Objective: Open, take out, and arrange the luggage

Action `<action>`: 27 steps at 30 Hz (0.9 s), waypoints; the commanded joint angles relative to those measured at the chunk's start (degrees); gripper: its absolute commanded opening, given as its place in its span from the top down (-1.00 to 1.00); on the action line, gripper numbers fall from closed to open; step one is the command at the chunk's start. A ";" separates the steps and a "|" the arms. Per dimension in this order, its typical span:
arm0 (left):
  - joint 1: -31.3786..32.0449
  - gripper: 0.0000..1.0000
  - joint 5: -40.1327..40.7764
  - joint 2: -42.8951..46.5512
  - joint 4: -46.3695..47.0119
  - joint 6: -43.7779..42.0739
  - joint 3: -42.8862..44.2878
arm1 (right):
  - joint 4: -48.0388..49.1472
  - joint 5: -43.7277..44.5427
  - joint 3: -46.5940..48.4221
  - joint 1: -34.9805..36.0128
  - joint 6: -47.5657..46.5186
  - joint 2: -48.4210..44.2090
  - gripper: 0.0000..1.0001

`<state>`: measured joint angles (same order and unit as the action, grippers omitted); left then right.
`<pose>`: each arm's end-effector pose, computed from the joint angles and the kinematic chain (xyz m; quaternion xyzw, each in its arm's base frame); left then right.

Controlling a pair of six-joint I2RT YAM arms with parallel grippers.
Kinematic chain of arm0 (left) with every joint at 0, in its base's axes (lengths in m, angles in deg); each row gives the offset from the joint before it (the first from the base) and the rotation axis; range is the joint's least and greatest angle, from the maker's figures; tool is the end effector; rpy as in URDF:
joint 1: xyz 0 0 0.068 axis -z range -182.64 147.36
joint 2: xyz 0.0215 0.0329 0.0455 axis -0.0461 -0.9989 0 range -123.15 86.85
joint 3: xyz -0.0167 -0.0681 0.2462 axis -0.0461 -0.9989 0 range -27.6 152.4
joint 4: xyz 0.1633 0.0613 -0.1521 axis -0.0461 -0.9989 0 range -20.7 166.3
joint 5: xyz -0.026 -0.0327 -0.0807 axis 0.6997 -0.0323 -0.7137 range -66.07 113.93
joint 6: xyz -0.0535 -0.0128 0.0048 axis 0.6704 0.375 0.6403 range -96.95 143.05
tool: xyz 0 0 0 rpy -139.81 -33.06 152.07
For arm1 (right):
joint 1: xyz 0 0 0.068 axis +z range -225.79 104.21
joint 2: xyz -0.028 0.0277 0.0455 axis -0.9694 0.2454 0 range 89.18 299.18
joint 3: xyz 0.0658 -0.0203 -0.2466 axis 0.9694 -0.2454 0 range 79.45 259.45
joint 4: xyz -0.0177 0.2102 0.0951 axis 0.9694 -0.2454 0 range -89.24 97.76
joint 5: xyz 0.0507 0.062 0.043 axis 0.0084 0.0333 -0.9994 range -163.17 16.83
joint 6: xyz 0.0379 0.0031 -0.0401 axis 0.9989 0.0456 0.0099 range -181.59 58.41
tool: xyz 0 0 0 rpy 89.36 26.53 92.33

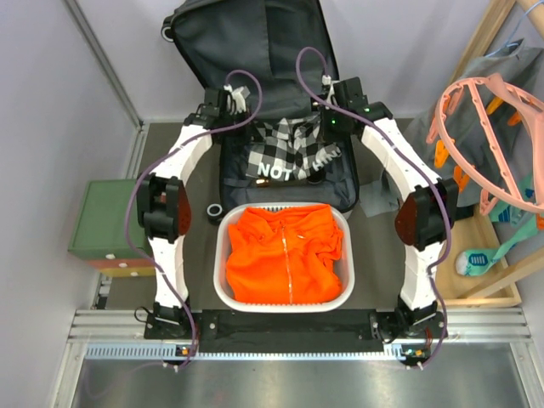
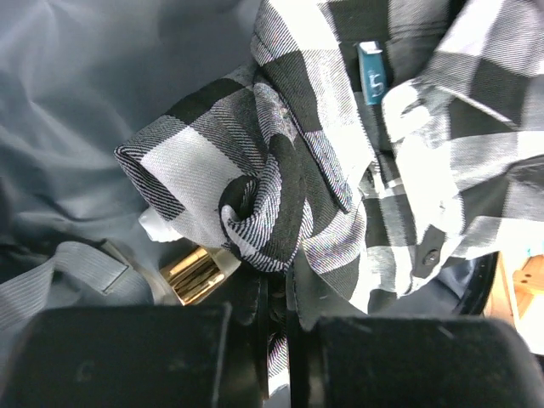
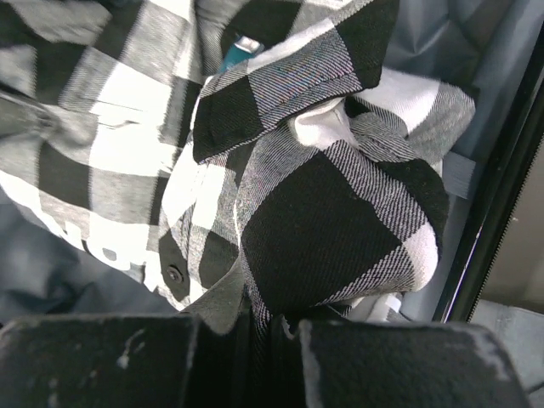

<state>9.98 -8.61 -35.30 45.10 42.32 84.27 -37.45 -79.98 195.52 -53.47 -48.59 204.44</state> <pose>0.4350 -0.1182 0.2734 0.0642 0.8804 -0.3539 0.3092 0.3836 0.1623 0.3217 -0.0978 0.9153 0.1696 0.3520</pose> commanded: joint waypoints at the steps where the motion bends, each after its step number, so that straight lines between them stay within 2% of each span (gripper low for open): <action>1: -1.11 1.00 0.28 3.41 0.79 -1.33 1.86 | 1.44 -0.66 1.62 0.09 -0.69 -1.89 1.00; 9: -2.16 1.00 5.02 -1.33 2.46 -3.62 -0.96 | 5.66 -2.86 -0.50 -0.53 2.21 4.79 1.00; 12: -2.78 1.00 7.21 -5.02 1.58 -4.32 0.62 | 5.66 -2.51 0.21 -0.97 3.35 9.09 0.86; 13: -2.95 1.00 7.74 -6.25 1.58 -4.76 0.80 | 5.49 -1.72 0.12 -1.49 3.96 10.58 0.72; 15: -3.22 1.00 7.75 -7.14 1.67 -5.11 0.89 | 6.09 -0.93 -1.01 -2.37 5.37 11.30 0.56; 17: -3.22 1.00 7.58 -8.02 1.84 -5.47 0.89 | 6.62 1.44 -2.07 -3.43 5.99 11.47 0.20; 20: -3.22 1.00 7.22 -8.72 1.84 -5.56 0.89 | 6.37 6.45 -2.61 -3.69 4.77 12.35 -0.02; 21: -3.22 1.00 7.22 -8.72 1.85 -5.73 0.89 | 6.19 6.63 -2.52 -3.78 4.50 12.53 -0.20; 23: -3.22 1.00 7.40 -8.81 1.85 -5.82 0.98 | 5.75 7.94 -2.52 -4.13 4.76 13.49 -0.33; 24: -3.22 1.00 7.40 -8.72 1.85 -5.99 0.80 | 5.57 7.86 -2.26 -4.31 4.93 13.93 -0.52; 27: -3.22 1.00 7.57 -8.55 1.85 -6.17 0.71 | 4.26 4.81 -0.24 -4.75 5.55 16.73 -0.62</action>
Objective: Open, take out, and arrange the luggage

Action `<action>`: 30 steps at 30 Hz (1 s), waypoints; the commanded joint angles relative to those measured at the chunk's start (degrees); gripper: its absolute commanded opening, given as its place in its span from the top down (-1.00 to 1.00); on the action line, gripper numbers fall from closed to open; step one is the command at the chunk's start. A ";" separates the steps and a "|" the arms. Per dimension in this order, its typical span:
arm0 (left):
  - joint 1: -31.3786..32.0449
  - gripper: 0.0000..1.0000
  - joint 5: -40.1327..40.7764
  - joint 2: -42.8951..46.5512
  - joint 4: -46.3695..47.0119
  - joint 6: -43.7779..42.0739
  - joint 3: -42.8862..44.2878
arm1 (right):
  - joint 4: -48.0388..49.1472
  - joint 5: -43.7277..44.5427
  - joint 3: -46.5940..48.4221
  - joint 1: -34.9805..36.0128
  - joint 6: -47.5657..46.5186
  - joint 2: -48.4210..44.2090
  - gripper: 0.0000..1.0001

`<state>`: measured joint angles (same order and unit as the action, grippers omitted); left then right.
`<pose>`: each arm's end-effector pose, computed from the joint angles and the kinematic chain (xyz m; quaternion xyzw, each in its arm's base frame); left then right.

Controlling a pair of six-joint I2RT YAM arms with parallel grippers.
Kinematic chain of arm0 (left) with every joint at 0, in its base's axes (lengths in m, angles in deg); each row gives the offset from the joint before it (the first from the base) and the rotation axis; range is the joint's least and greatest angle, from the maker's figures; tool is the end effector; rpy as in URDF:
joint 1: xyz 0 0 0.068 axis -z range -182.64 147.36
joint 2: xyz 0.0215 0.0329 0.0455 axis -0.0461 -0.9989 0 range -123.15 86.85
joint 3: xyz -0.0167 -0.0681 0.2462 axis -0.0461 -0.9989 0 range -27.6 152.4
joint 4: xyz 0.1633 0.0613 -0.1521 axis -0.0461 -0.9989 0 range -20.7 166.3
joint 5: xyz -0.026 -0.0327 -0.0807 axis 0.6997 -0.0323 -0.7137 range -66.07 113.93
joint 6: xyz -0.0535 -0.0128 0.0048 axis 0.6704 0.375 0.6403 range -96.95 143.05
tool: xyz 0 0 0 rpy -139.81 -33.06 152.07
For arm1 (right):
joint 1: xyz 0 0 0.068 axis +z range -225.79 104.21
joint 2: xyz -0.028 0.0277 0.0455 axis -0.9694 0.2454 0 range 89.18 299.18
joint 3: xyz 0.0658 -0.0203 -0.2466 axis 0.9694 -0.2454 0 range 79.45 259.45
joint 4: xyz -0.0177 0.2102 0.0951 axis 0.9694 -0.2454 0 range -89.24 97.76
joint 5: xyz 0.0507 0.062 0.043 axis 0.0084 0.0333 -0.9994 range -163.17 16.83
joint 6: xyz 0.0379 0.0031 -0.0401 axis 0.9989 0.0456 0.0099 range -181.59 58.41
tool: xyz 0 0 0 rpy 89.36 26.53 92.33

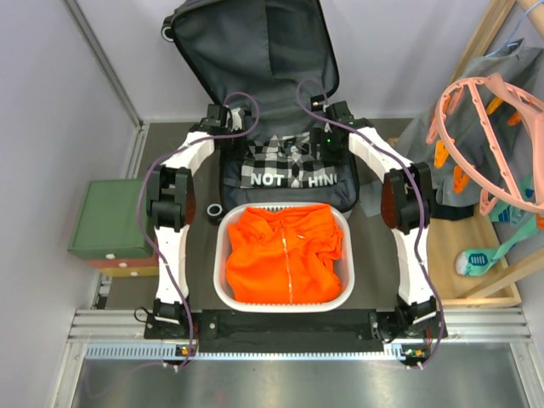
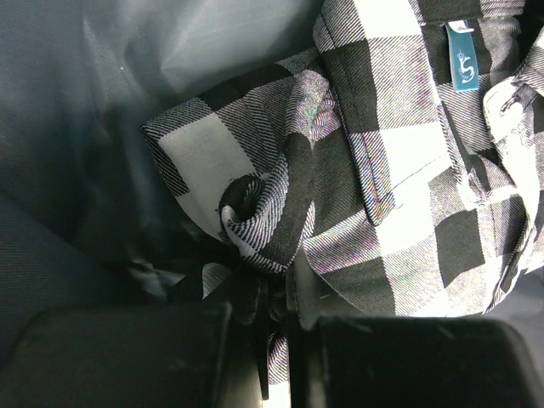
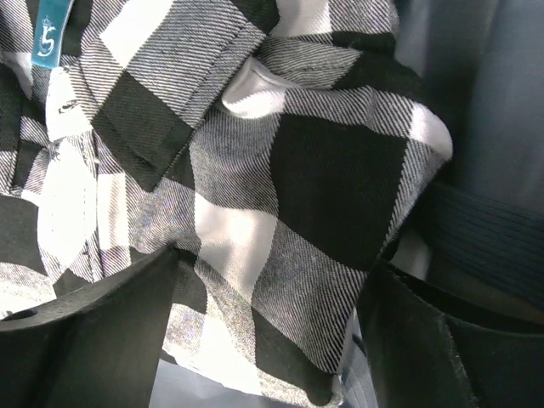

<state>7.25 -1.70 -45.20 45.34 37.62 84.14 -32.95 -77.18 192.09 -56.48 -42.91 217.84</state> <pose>0.4631 -0.0973 0.1949 0.0360 0.9221 -0.2730 0.2718 0.4296 0.1534 0.2119 -0.0154 0.9575 0.1248 0.2596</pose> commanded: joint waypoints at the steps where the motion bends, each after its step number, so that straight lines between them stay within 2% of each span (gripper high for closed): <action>1: -0.49 1.00 0.75 1.36 1.60 -1.47 0.84 | -0.42 -0.97 3.90 -1.73 -0.31 4.13 -0.62; 10: -0.49 1.00 -0.04 1.01 1.78 -0.86 1.11 | -3.24 -12.77 11.81 -1.65 0.92 13.45 -0.58; 11: -0.49 1.00 -0.30 1.00 1.78 -0.77 1.19 | -3.15 -13.91 11.90 -1.73 0.84 13.72 -0.52; 13: -0.49 1.00 -0.48 0.83 1.61 -0.42 1.55 | -2.36 -17.07 11.64 -1.65 0.66 13.20 -0.21; 14: -0.49 1.00 -0.82 1.00 1.34 -0.24 1.81 | -2.10 -17.52 10.59 -1.73 0.75 12.59 0.20; 17: -0.49 1.00 -1.18 1.62 0.99 -0.42 2.34 | -0.86 -16.47 8.31 -1.73 0.40 8.72 0.74; 19: -0.49 1.00 -1.44 2.67 0.99 -0.24 2.60 | -1.21 -15.85 8.12 -1.73 0.13 6.70 0.90; 21: -0.49 1.00 -1.97 3.99 0.82 -0.07 3.21 | -1.39 -15.42 8.56 -1.73 0.13 3.45 1.00; 30: -0.49 1.00 -5.57 11.37 -1.65 0.02 4.62 | -1.57 -11.64 9.35 -1.21 -1.36 -11.74 1.00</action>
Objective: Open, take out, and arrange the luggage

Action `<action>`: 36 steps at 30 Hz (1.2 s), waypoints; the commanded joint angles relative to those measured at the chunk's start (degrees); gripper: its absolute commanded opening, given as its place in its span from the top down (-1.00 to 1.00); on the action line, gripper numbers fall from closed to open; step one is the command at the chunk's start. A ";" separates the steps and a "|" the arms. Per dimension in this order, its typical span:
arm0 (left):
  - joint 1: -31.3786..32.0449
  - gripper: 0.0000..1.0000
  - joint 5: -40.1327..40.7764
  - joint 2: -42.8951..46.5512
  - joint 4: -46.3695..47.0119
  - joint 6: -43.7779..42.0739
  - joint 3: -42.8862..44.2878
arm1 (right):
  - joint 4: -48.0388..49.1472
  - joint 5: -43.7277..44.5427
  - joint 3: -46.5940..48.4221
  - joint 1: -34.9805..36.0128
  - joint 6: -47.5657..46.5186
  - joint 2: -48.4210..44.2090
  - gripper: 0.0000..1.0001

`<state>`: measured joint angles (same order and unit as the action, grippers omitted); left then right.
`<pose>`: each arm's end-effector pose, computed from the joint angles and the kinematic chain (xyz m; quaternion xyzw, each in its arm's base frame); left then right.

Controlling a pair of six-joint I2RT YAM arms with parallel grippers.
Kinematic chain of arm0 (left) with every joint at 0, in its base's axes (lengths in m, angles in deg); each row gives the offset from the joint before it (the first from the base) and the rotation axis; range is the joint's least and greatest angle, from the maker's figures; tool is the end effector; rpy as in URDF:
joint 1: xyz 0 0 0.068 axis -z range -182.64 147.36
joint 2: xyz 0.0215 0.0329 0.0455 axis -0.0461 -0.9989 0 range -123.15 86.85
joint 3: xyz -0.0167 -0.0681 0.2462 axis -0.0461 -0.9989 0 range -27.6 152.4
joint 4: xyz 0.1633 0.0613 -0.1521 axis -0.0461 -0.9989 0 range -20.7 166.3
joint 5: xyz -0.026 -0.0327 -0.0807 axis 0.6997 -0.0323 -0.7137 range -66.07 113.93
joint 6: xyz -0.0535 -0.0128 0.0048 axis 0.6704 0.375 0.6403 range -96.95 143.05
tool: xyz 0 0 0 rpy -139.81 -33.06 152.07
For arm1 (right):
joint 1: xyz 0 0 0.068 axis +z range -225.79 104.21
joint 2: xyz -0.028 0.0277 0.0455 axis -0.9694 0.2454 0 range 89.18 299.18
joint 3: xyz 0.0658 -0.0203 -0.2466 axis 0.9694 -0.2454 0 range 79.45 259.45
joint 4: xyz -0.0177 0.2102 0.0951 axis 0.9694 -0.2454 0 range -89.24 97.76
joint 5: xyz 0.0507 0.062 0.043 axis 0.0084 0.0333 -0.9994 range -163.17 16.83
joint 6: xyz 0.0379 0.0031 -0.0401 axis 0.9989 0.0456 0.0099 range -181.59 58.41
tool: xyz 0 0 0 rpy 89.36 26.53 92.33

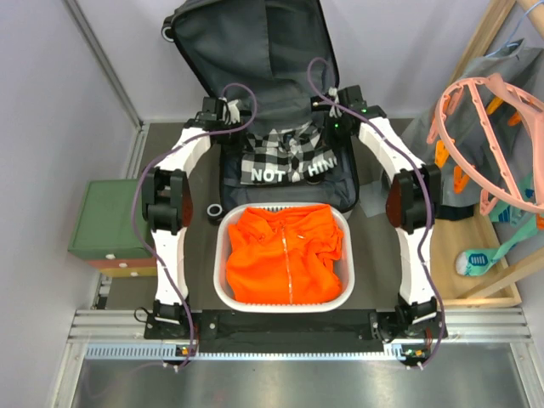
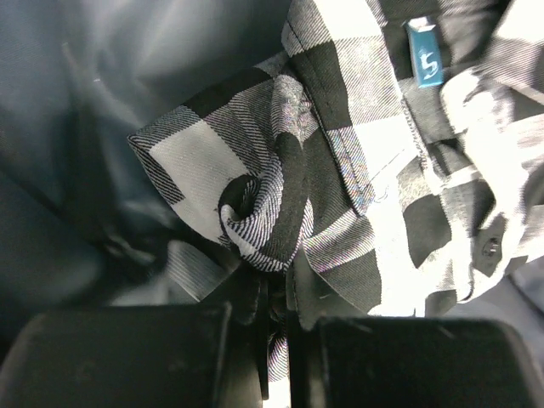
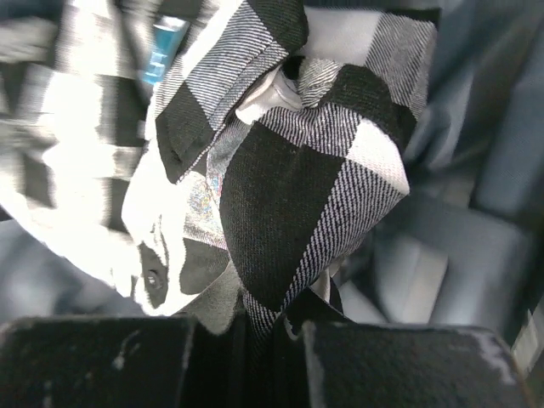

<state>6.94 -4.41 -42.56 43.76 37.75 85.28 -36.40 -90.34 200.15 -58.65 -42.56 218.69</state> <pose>0.4581 -0.0955 0.2201 0.0450 0.9113 -0.2955 0.2833 0.4386 0.1469 0.2428 -0.0320 0.9383 0.2321 0.2545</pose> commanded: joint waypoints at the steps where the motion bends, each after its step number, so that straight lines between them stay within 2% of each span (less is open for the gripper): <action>1: -0.27 1.00 -3.04 9.43 -0.33 -0.02 3.57 | 1.80 1.52 1.29 1.05 -1.80 -13.40 1.00; 10: -0.44 1.00 -4.09 15.49 -4.20 0.16 7.35 | 0.05 2.23 0.76 2.01 -2.15 -20.60 1.00; 15: -0.44 1.00 -5.06 22.60 -9.37 -3.70 3.33 | -3.29 4.77 -3.80 5.26 -3.12 -28.07 1.00; 22: -0.27 1.00 -11.37 39.82 -15.88 -14.06 -21.43 | -5.50 9.77 -24.07 15.80 -2.25 -47.05 1.00; 27: 0.26 1.00 -13.59 50.73 -23.88 -22.16 -30.95 | -4.71 14.88 -39.63 26.34 4.68 -60.93 1.00; 32: 0.96 1.00 -16.91 59.78 -26.88 -28.13 -40.00 | -2.95 15.85 -52.22 32.07 10.76 -66.58 1.00; 36: 3.24 1.00 -10.01 62.60 -23.20 -29.82 -47.47 | -1.72 16.99 -60.21 32.60 13.05 -68.78 1.00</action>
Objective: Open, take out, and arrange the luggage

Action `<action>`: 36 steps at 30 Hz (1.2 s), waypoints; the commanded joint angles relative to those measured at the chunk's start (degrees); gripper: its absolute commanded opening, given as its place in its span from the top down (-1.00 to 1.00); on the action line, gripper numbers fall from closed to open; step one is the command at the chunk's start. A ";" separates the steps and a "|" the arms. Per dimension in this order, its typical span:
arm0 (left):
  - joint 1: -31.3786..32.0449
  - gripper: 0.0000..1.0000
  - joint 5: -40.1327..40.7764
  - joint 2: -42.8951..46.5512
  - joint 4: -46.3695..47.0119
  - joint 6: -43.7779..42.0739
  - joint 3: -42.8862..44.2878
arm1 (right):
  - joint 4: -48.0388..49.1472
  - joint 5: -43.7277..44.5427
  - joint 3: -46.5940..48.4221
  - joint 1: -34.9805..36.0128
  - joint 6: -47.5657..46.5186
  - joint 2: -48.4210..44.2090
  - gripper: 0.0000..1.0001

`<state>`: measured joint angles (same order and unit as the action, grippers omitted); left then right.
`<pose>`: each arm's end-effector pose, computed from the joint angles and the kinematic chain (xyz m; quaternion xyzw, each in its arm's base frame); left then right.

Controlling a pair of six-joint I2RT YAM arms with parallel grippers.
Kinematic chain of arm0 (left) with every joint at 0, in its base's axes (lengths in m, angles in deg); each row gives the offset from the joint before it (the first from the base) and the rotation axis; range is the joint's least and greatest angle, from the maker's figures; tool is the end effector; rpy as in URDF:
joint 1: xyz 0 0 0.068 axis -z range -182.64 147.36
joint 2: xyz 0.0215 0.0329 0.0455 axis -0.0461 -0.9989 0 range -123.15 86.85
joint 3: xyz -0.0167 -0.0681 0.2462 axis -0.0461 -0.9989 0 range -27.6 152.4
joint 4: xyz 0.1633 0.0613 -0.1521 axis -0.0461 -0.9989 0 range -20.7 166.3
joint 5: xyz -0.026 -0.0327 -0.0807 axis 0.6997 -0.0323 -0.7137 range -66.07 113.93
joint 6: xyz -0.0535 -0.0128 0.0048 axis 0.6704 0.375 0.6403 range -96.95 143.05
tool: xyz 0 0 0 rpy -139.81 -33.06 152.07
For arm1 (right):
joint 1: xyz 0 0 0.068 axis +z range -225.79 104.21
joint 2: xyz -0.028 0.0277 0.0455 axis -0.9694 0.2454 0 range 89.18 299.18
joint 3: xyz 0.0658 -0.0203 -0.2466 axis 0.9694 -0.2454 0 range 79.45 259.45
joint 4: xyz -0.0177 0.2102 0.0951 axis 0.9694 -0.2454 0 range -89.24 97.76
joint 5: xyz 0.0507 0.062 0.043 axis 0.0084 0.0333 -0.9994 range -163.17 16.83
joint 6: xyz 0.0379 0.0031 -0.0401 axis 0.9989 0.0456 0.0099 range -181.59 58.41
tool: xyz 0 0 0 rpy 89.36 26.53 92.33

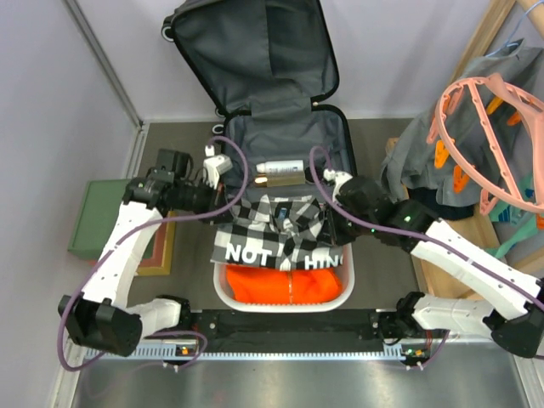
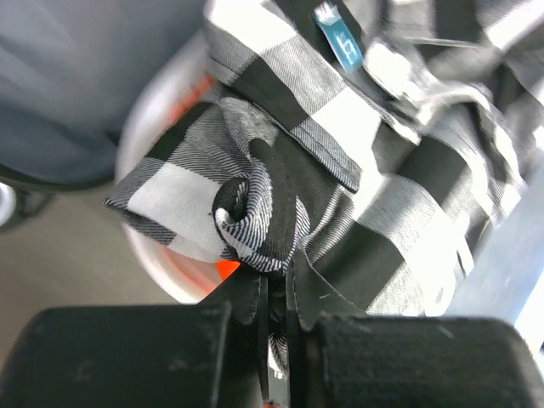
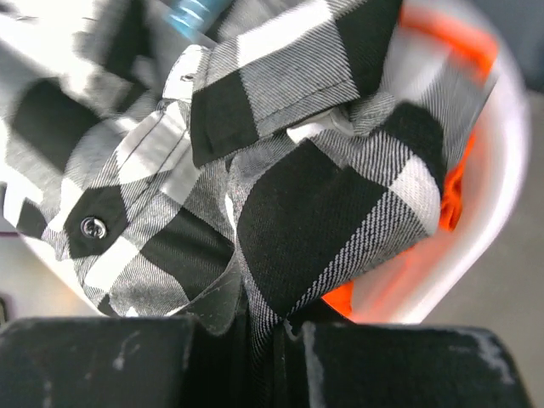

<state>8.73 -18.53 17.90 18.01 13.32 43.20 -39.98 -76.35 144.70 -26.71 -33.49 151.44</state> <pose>0.1894 -0.0640 0.3257 0.2663 0.8582 -0.3504 0.2642 0.1252 0.1477 0.3243 -0.1786 0.9053 0.2599 0.2846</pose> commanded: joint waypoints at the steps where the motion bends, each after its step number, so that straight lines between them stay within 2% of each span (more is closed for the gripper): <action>1: 1.46 1.00 6.05 2.67 4.21 -4.68 -8.72 | 2.30 3.00 -5.48 0.67 3.55 -1.09 1.00; 5: 1.54 1.00 8.27 3.21 10.55 -5.20 -14.46 | 2.75 5.55 -8.21 0.67 2.66 1.28 1.00; 14: 1.72 1.00 11.17 0.92 10.29 -8.37 -16.75 | 4.33 7.13 -14.54 0.67 3.63 4.09 1.00; 15: 1.89 1.00 10.73 1.09 10.29 -8.72 -16.75 | 4.42 7.66 -14.89 0.67 3.28 4.97 0.99; 16: 1.98 1.00 10.55 1.18 10.29 -9.33 -16.67 | 4.24 9.14 -14.89 0.67 3.11 5.41 0.85; 17: 2.07 0.85 10.55 1.10 10.03 -9.42 -16.58 | 3.28 9.77 -14.54 0.67 2.84 5.94 0.70; 18: 2.07 0.49 10.12 1.01 9.42 -9.86 -15.71 | 2.23 10.21 -13.41 0.67 2.23 6.38 0.53; 20: 2.07 0.19 8.63 1.01 6.36 -10.91 -13.95 | -1.36 12.57 -11.48 0.93 1.44 5.68 0.32; 21: 2.07 0.08 8.53 0.92 5.12 -11.44 -11.42 | -2.52 14.06 -9.12 1.19 0.56 5.24 0.06; 22: 2.07 -0.14 8.79 0.92 3.98 -11.79 -9.83 | -3.57 16.34 -7.79 1.28 -0.14 4.02 -0.03; 24: 2.07 -0.24 10.11 0.57 0.55 -12.58 -4.40 | -6.38 16.89 -2.97 1.46 -3.11 3.31 -0.17; 27: 2.07 -0.25 12.56 0.39 -3.06 -12.24 3.42 | -11.29 17.15 4.34 3.11 -5.68 3.66 -0.24; 28: 2.07 -0.22 12.66 0.48 -3.41 -11.89 4.94 | -12.79 20.29 6.10 3.65 -5.68 3.83 -0.23; 29: 2.16 -0.04 11.88 0.74 -3.68 -11.62 6.00 | -14.12 22.23 9.59 4.18 -5.60 4.62 -0.24; 31: 2.42 0.21 5.57 1.53 -3.86 -11.71 6.45 | -17.28 27.76 12.34 5.41 -4.55 5.50 -0.19; 32: 3.64 0.42 3.98 1.54 -3.51 -11.62 5.67 | -17.03 28.57 13.14 5.85 -4.11 6.11 -0.09; 33: 4.61 0.51 3.18 1.27 -2.03 -10.14 2.87 | -15.90 28.41 12.71 6.11 -3.67 6.29 0.28; 36: 9.79 0.53 5.80 0.31 0.70 -8.03 -3.80 | -4.49 16.32 5.61 6.29 -3.84 5.59 0.77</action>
<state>13.41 -11.56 19.54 17.66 3.20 46.66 -50.63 -54.17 155.76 -21.51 -37.12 156.60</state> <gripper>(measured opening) 0.239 0.242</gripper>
